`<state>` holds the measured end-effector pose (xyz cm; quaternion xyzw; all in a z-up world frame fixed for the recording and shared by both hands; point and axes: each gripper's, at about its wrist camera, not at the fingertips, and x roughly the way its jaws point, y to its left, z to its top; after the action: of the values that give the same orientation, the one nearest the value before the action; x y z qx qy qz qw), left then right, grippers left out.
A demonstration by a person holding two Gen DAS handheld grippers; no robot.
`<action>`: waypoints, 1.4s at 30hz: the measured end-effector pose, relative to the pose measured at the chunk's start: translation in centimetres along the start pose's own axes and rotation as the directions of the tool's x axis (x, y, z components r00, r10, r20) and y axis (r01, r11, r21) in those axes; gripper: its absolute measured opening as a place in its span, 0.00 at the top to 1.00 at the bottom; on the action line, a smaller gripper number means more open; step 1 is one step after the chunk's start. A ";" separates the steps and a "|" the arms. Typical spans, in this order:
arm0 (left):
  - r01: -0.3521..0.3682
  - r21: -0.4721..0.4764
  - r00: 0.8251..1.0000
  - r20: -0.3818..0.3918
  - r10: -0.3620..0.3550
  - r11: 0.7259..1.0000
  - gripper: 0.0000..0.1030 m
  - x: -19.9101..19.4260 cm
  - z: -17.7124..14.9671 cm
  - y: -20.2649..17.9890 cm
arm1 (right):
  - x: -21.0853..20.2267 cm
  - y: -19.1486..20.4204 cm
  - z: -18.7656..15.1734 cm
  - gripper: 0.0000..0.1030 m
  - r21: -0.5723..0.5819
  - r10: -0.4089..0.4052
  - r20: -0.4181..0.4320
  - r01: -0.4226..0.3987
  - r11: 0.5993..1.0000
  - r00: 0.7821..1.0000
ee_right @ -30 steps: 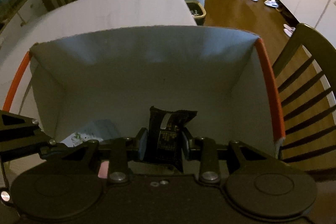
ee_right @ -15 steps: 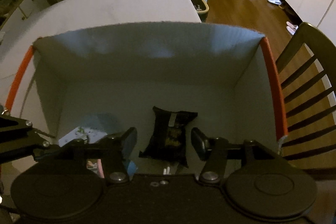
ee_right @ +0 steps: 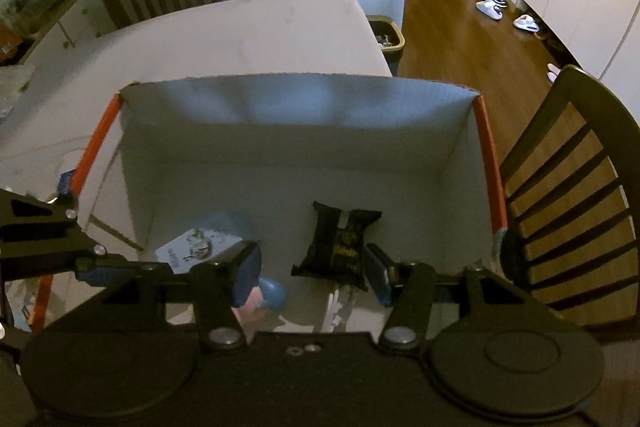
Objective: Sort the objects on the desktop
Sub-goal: 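Open the left gripper to drop the pink figurine while the right gripper releases the black packet, then move both grippers back from the shoebox to the pile on the turntable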
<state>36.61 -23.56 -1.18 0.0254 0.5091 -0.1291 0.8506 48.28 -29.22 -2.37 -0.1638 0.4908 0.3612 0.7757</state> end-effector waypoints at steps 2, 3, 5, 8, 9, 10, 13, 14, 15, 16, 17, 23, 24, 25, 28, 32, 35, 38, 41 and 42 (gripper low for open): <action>0.005 -0.002 1.000 0.007 -0.005 1.000 0.68 -0.5 -0.2 -0.1 | -0.6 0.2 -0.2 0.46 -0.004 0.005 0.009 -0.005 1.000 1.000; 0.005 -0.003 1.000 0.011 -0.005 1.000 0.68 -0.8 -0.3 -0.1 | -0.8 0.4 -0.4 0.46 -0.008 0.008 0.011 -0.008 1.000 1.000; 0.009 -0.005 1.000 0.019 -0.009 1.000 0.68 -1.4 -0.5 -0.1 | -1.4 0.7 -0.7 0.46 -0.013 0.017 0.020 -0.017 1.000 1.000; 0.014 -0.005 0.999 0.036 -0.014 1.000 0.68 -2.5 -1.1 -0.2 | -2.4 1.1 -1.1 0.46 -0.013 0.037 0.033 -0.037 0.999 0.999; 0.016 -0.007 0.999 0.041 -0.016 1.000 0.68 -2.9 -1.3 -0.1 | -2.6 1.2 -1.3 0.46 -0.016 0.039 0.037 -0.039 0.999 0.999; 0.017 -0.010 0.999 0.045 -0.017 1.000 0.68 -3.2 -1.5 -0.1 | -2.9 1.5 -1.5 0.46 -0.020 0.042 0.042 -0.041 0.999 0.998; 0.014 -0.015 0.998 0.054 -0.013 1.000 0.68 -3.9 -2.1 0.1 | -3.8 2.3 -2.0 0.46 -0.028 0.044 0.052 -0.042 0.999 0.998; 0.014 -0.019 0.998 0.056 -0.013 1.000 0.68 -4.1 -2.4 0.2 | -4.0 2.5 -2.1 0.46 -0.034 0.045 0.055 -0.043 0.999 0.998; 0.016 -0.022 0.998 0.058 -0.014 1.000 0.68 -4.3 -2.6 0.3 | -4.2 2.8 -2.3 0.46 -0.039 0.047 0.057 -0.044 0.998 0.997; 0.014 -0.024 0.998 0.061 -0.013 1.000 0.68 -4.3 -2.7 0.3 | -4.4 3.1 -2.4 0.46 -0.041 0.046 0.060 -0.044 0.998 0.997; 0.012 -0.025 0.998 0.065 -0.010 1.000 0.68 -4.6 -3.0 0.4 | -4.6 3.3 -2.5 0.46 -0.041 0.046 0.062 -0.044 0.998 0.997; 0.020 -0.030 0.997 0.075 -0.018 0.999 0.68 -6.0 -4.3 0.9 | -5.7 4.8 -3.2 0.46 -0.040 0.065 0.079 -0.062 0.997 0.995; 0.023 -0.032 0.997 0.079 -0.020 0.999 0.68 -6.3 -4.6 1.0 | -6.0 5.1 -3.4 0.46 -0.035 0.072 0.082 -0.069 0.997 0.994; 0.025 -0.035 0.996 0.084 -0.022 0.999 0.68 -6.7 -5.0 1.1 | -6.3 5.4 -3.6 0.46 -0.033 0.079 0.087 -0.076 0.997 0.993; 0.029 -0.046 0.995 0.101 -0.025 0.999 0.68 -7.9 -6.0 1.7 | -7.1 6.5 -4.0 0.46 -0.034 0.088 0.101 -0.085 0.996 0.991; 0.025 -0.078 0.993 0.118 -0.016 0.997 0.68 -9.4 -7.6 2.6 | -8.0 8.1 -4.5 0.41 -0.054 0.095 0.122 -0.089 0.995 0.988; 0.017 -0.100 0.992 0.128 -0.004 0.995 0.68 -10.5 -9.0 3.4 | -8.5 9.6 -4.8 0.38 -0.079 0.097 0.143 -0.087 0.993 0.985; 0.014 -0.131 0.992 0.130 0.003 0.991 0.68 -11.5 -10.3 4.6 | -8.8 11.1 -5.0 0.37 -0.091 0.106 0.152 -0.093 0.991 0.983; 0.012 -0.160 0.991 0.137 0.010 0.987 0.62 -12.7 -11.8 5.6 | -8.9 12.7 -5.4 0.35 -0.104 0.115 0.154 -0.100 0.990 0.981; 0.009 -0.168 0.990 0.143 0.015 0.986 0.56 -13.1 -12.3 5.9 | -8.9 13.2 -5.4 0.31 -0.107 0.119 0.156 -0.103 0.989 0.981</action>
<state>21.63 -13.16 3.88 -0.0552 0.4555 -0.0858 0.8844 32.96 -27.02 4.32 -0.1444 0.4162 0.4397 0.7827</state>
